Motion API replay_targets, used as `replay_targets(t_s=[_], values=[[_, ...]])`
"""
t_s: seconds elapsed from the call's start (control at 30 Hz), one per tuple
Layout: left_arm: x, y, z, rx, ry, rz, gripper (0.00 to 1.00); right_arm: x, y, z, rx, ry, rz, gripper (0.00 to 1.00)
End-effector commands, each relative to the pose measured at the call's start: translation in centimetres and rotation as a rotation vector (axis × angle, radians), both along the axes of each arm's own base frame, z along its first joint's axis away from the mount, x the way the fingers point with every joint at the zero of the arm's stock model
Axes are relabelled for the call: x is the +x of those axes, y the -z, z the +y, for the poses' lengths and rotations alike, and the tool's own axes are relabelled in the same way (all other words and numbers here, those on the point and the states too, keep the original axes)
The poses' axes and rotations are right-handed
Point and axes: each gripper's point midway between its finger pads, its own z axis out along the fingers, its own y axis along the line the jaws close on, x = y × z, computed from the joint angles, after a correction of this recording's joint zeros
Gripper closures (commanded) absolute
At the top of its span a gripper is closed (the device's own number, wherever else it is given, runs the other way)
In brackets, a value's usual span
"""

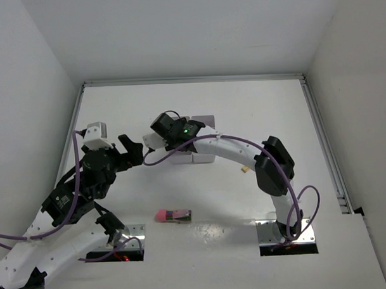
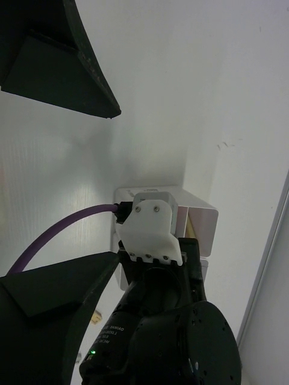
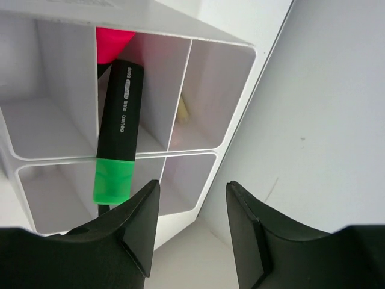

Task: Sort the stationery into containers
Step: Pick up the stationery from the corner of the board.

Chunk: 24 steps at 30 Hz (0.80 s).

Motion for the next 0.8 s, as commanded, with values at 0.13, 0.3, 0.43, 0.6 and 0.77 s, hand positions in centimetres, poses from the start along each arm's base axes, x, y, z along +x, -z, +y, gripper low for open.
replay_targets(t_s=[0.13, 0.3, 0.43, 0.6, 0.77], values=[[0.1, -1.1, -0.1, -0.038, 0.002, -0.028, 0.00, -1.4, -4.9, 1.1, 0.144, 0.003, -0.021, 0.51], [0.0, -1.1, -0.3, -0.051, 0.009, -0.024, 0.02, -1.3, -7.2, 1.5, 0.260, 0.038, -0.057, 0.55], [-0.3, -0.6, -1.3, -0.058, 0.063, -0.005, 0.46, -1.3, -13.2, 0.5, 0.655, 0.200, -0.106, 1.00], [-0.9, 2.6, -4.2, -0.068, 0.195, 0.106, 1.00, -2.4, -18.1, -3.6, 1.129, 0.357, -0.106, 0.90], [-2.4, 8.9, -8.4, -0.123, 0.301, 0.374, 0.64, -6.1, -13.7, -5.1, 1.093, 0.346, 0.210, 0.06]])
